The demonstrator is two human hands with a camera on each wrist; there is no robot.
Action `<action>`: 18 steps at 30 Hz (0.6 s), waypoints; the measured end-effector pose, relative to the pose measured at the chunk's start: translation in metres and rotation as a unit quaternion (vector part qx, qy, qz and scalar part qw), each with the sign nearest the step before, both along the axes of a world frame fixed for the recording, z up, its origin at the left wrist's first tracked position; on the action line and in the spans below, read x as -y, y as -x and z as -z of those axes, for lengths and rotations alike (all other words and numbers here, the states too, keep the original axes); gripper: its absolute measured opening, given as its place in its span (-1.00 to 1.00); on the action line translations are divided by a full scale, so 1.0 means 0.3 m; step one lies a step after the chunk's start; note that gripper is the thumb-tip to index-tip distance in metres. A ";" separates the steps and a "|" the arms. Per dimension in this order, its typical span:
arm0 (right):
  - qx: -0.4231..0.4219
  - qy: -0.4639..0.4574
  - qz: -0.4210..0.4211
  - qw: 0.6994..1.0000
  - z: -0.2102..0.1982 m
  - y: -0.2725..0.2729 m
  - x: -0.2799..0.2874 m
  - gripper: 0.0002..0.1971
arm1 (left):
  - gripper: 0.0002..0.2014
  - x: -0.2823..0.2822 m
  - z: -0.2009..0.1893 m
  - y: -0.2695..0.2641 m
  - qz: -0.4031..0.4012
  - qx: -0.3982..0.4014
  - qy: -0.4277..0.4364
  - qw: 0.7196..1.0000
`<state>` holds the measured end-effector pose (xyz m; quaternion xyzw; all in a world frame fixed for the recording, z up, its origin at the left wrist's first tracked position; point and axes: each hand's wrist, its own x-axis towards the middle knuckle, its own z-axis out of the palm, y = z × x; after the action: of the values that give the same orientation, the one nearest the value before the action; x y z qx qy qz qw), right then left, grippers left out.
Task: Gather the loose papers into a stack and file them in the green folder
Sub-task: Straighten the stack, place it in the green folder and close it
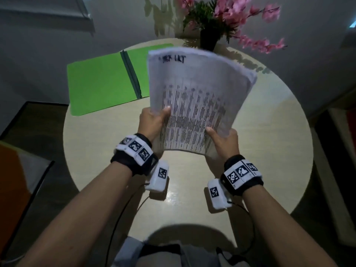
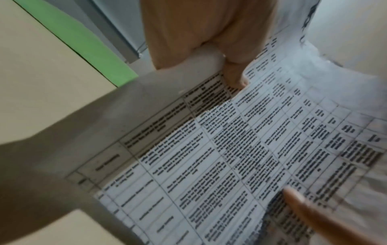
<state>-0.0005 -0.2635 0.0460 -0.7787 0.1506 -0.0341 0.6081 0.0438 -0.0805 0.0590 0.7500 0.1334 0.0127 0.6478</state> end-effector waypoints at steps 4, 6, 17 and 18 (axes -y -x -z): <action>0.003 0.115 -0.027 0.993 -0.046 -0.145 -0.011 -0.68 | -0.90 -0.017 -0.054 -0.182 -0.019 -0.006 -0.002 1.000; 0.019 0.138 -0.016 0.990 -0.078 -0.226 -0.014 -0.81 | -0.71 -0.038 -0.021 -0.280 -0.019 -0.033 -0.062 0.997; -0.054 0.108 0.036 0.992 0.007 -0.415 0.008 -0.69 | -0.59 -0.222 0.266 -0.487 0.161 -0.136 -0.470 0.857; -0.056 0.107 0.035 0.992 0.019 -0.413 0.008 -0.75 | -0.60 -0.224 0.272 -0.486 0.162 -0.136 -0.468 0.858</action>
<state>0.1234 -0.2658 0.0404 -0.8344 0.2066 -0.0278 0.5102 0.1897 -0.0134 -0.0225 0.9701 0.0748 -0.1335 0.1884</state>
